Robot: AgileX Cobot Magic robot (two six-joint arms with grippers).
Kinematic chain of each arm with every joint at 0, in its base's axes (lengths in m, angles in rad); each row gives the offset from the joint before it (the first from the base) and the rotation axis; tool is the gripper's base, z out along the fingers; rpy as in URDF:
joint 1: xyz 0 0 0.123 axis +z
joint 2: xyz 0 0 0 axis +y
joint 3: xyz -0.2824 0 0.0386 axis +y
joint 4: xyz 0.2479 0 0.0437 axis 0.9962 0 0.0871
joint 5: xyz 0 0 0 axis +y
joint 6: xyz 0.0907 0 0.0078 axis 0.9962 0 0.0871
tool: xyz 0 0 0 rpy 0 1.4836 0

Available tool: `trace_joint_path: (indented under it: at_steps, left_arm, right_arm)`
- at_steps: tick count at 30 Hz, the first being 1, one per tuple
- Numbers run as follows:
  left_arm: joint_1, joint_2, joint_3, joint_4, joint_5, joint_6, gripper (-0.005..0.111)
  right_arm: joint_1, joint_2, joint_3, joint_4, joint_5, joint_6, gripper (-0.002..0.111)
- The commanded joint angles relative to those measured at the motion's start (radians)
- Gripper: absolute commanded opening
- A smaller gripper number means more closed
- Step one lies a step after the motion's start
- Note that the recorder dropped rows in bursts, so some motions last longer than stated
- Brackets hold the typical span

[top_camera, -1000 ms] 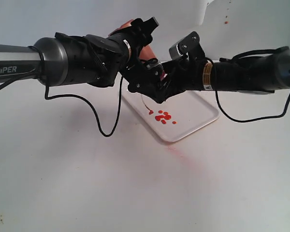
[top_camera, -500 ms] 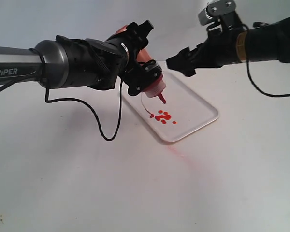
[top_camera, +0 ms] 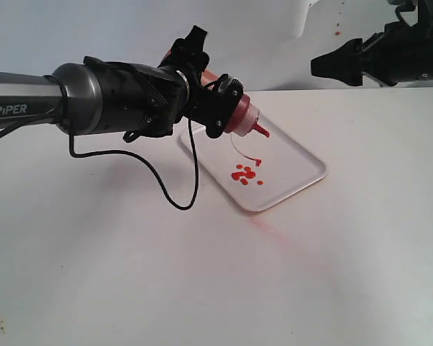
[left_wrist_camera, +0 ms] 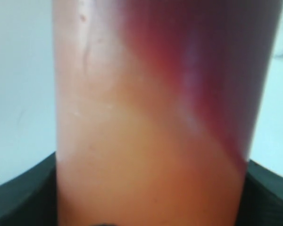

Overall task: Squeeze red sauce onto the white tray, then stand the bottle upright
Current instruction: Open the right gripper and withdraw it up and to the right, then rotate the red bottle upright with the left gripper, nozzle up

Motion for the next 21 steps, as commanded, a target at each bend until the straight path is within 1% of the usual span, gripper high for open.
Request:
trace_joint_path:
  at_steps: [1,3,4,7,10,16,18,21]
  left_arm:
    - [-0.004,-0.014,-0.004,-0.029,0.019,-0.065,0.0]
    - [-0.004,-0.014,-0.004,-0.04,0.031,-0.076,0.0]
    - [-0.004,-0.014,-0.004,-0.049,0.039,-0.076,0.0]
    - [0.005,-0.014,-0.004,-0.087,0.047,-0.076,0.0]
    - [0.02,-0.014,-0.001,-0.126,0.036,-0.076,0.0]
    - [0.054,-0.014,0.056,-0.13,0.026,-0.076,0.0]
    - [0.065,-0.027,0.09,-0.13,-0.009,-0.099,0.0]
    - [0.087,-0.063,0.142,-0.13,-0.102,-0.204,0.0]
  right_arm:
    - [-0.008,-0.009,0.004,-0.004,-0.103,0.006,0.022]
    - [-0.008,-0.012,0.004,-0.004,-0.126,0.006,0.002]
    - [-0.008,-0.016,0.004,-0.004,-0.129,0.006,0.0]
    - [-0.008,-0.045,0.016,-0.004,-0.113,0.006,0.0]
    - [-0.008,-0.1,0.029,-0.004,-0.06,0.006,0.0]
    - [-0.008,-0.225,0.09,-0.004,0.084,0.004,0.0]
    - [-0.008,-0.265,0.112,-0.004,0.117,0.002,0.0]
    - [-0.008,-0.305,0.133,-0.004,0.135,0.002,0.0]
